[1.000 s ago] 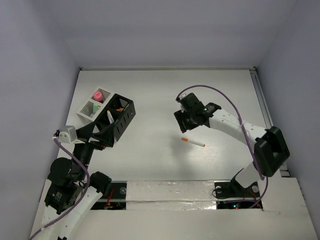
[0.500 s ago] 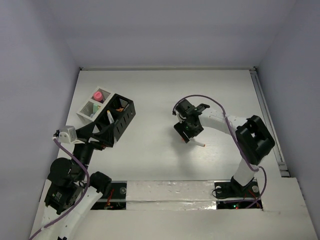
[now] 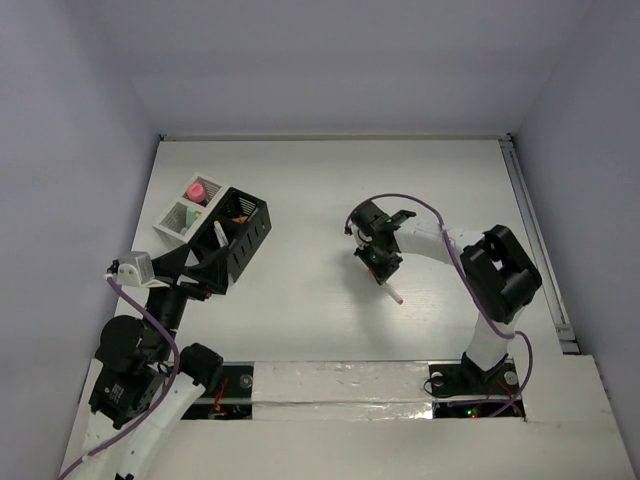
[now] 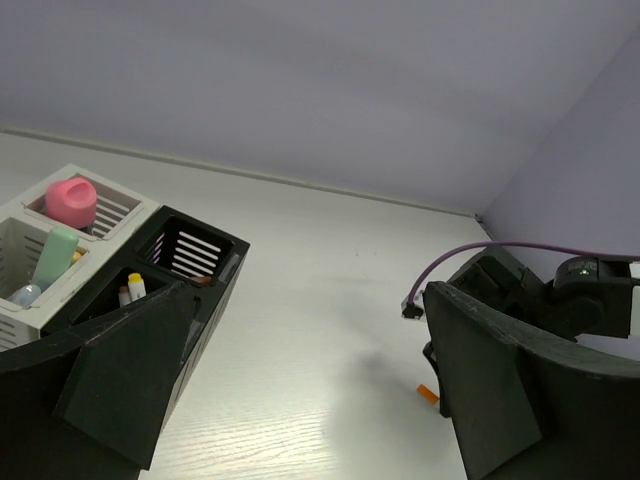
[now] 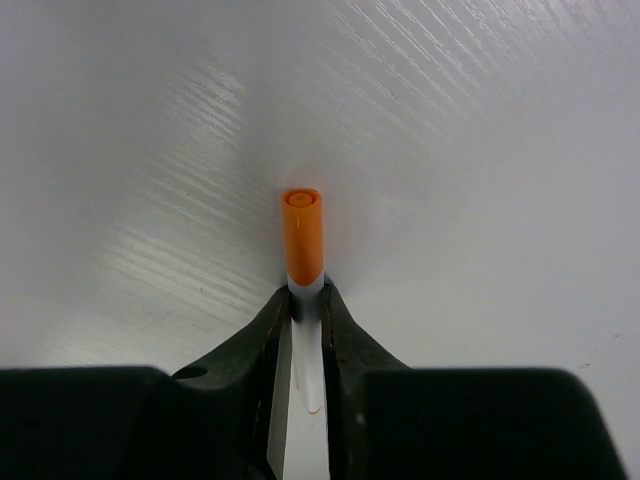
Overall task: Sort the stationery into containers
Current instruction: Pick up the pen from the center of the board, then place the pen in the storage box.
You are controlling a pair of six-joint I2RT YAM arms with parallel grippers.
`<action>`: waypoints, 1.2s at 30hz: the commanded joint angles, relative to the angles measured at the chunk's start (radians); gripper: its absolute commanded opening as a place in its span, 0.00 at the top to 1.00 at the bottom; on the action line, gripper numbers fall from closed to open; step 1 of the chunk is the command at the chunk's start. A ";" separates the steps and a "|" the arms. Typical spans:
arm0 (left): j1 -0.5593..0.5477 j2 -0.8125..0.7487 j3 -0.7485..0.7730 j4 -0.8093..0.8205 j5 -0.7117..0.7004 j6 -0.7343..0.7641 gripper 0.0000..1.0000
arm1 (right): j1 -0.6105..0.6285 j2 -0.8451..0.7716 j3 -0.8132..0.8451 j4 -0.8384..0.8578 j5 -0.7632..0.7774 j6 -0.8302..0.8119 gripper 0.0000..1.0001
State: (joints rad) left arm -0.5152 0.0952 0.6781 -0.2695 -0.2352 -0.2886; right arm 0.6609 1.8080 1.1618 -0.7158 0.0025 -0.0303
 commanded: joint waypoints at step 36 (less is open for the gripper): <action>0.006 0.031 -0.008 0.044 -0.004 0.005 0.01 | 0.241 0.445 0.762 1.285 -0.446 0.530 1.00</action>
State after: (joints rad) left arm -0.5148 0.1085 0.6781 -0.2699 -0.2382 -0.2890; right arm 0.8783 2.2211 1.8305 0.4507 -0.5003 0.4618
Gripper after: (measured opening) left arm 0.990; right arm 0.190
